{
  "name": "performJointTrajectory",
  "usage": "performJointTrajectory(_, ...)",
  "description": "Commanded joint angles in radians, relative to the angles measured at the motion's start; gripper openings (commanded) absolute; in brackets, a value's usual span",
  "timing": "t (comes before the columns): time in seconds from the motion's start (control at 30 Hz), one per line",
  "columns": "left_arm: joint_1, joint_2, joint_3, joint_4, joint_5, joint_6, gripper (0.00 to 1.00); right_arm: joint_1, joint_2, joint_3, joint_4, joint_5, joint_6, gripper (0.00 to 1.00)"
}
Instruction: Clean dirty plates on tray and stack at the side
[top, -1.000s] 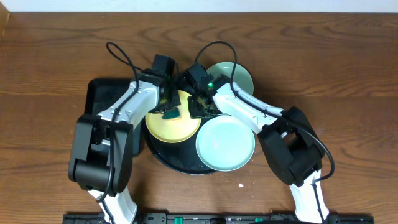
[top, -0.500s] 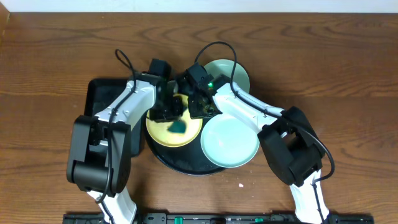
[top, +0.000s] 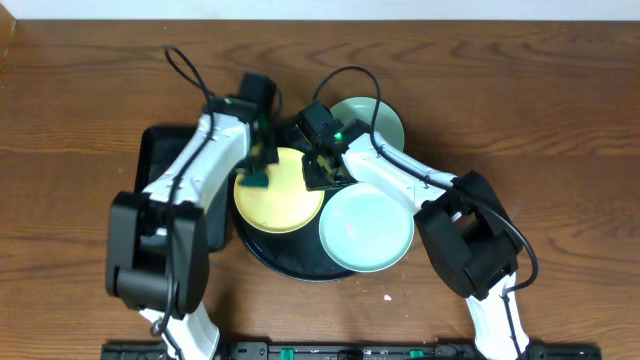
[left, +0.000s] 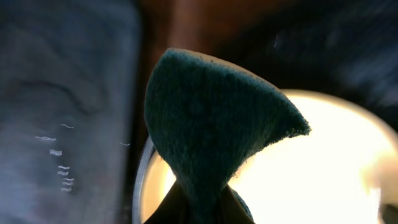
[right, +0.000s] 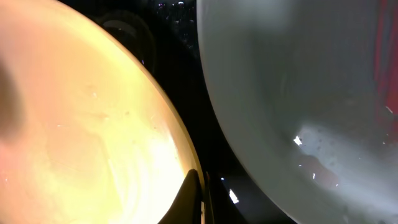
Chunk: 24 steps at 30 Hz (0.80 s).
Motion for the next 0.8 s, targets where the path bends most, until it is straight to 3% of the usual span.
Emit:
performJointTrajectory(0.0, 0.042, -0.133, 0.13, -0.101, 0.021, 0.002, 0.07, 0.002, 0.019, 0.005, -0.007, 0.008, -0.029, 0.01)
performJointTrajectory(0.2, 0.174, -0.258, 0.148, -0.204, 0.06, 0.037, 0.07, 0.002, -0.004, 0.024, -0.005, -0.108, -0.195, 0.01)
performJointTrajectory(0.37, 0.32, -0.28, 0.148, -0.241, 0.049, 0.075, 0.07, 0.008, -0.09, 0.024, -0.023, -0.09, -0.278, 0.01)
performJointTrajectory(0.57, 0.423, -0.28, 0.141, -0.246, 0.049, 0.075, 0.07, 0.042, -0.202, 0.024, -0.06, 0.166, -0.301, 0.01)
performJointTrajectory(0.77, 0.438, -0.28, 0.132, -0.246, 0.049, 0.075, 0.07, 0.145, -0.265, 0.024, -0.074, 0.629, -0.307, 0.01)
